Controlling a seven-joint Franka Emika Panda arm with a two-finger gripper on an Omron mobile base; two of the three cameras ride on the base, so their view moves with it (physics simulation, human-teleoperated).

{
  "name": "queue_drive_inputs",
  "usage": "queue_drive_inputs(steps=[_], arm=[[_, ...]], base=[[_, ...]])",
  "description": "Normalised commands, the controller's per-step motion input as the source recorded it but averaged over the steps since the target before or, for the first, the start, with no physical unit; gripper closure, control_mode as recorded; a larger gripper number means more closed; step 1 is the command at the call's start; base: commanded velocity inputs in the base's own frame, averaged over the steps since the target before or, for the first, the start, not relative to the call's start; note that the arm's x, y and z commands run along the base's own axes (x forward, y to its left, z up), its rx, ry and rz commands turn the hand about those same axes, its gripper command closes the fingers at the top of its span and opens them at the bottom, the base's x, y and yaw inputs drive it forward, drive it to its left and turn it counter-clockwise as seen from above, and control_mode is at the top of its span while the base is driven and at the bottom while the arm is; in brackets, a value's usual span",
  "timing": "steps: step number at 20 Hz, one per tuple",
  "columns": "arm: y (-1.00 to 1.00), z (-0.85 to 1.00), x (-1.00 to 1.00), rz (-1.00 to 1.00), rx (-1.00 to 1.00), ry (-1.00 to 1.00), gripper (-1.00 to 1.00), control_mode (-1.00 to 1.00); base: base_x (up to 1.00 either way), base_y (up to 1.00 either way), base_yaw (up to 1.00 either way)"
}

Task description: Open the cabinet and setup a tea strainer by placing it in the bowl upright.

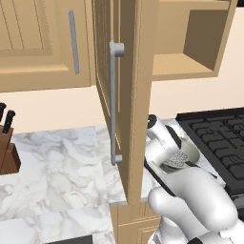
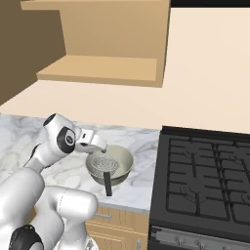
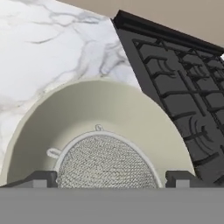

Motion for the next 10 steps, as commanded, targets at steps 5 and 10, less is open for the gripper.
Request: queue_drive_inputs(steps=[5, 10], arm=[[0.02, 0.9, -0.54, 0.0, 0.03, 0.07, -1.0, -1.0], [0.01, 0.23, -0.84, 0.0, 0.19, 0.08, -1.0, -1.0]], base=[[0.0, 0.0, 0.0], [0.0, 0.0, 0.0]])
